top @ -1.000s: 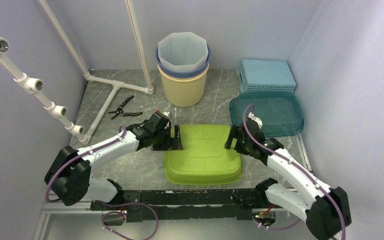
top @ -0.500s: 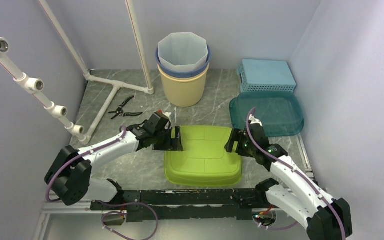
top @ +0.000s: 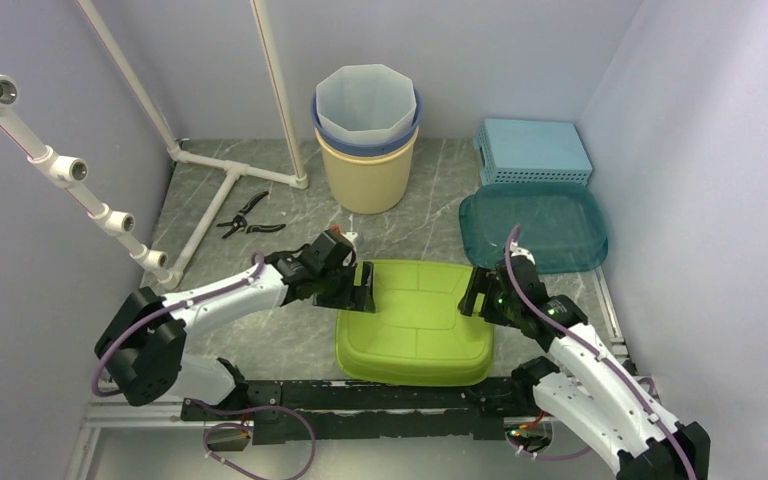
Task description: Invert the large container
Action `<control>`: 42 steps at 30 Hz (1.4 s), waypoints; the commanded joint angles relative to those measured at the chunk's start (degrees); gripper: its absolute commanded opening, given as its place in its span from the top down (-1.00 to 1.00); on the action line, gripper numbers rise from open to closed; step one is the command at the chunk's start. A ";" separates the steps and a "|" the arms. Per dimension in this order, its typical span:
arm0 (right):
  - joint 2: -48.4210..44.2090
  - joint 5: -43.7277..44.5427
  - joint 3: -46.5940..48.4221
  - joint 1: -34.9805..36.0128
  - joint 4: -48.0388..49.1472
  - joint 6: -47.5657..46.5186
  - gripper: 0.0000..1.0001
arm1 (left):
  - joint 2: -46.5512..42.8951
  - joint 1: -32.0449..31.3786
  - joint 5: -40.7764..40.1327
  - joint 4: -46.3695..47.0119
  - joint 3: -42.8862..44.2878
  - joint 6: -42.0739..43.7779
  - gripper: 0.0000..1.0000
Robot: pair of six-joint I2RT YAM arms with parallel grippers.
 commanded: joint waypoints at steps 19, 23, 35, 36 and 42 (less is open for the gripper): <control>-1.87 18.19 11.51 1.46 -7.91 10.79 -0.99 | 16.91 -12.08 6.86 11.86 13.55 -9.29 -0.73; -3.41 19.54 14.97 1.42 -9.30 10.53 -0.99 | 18.49 -13.09 7.11 14.59 14.25 -10.89 -0.73; -2.79 18.22 15.38 1.46 -6.96 10.11 -0.99 | 24.16 -15.59 12.27 22.73 18.26 -11.39 -0.74; -2.78 18.26 15.47 1.42 -6.80 10.05 -0.99 | 25.10 -16.01 12.70 23.80 18.63 -11.71 -0.74; -1.15 16.06 15.69 1.44 -5.77 8.52 -0.99 | 26.10 -17.13 14.07 30.39 17.36 -13.75 -0.72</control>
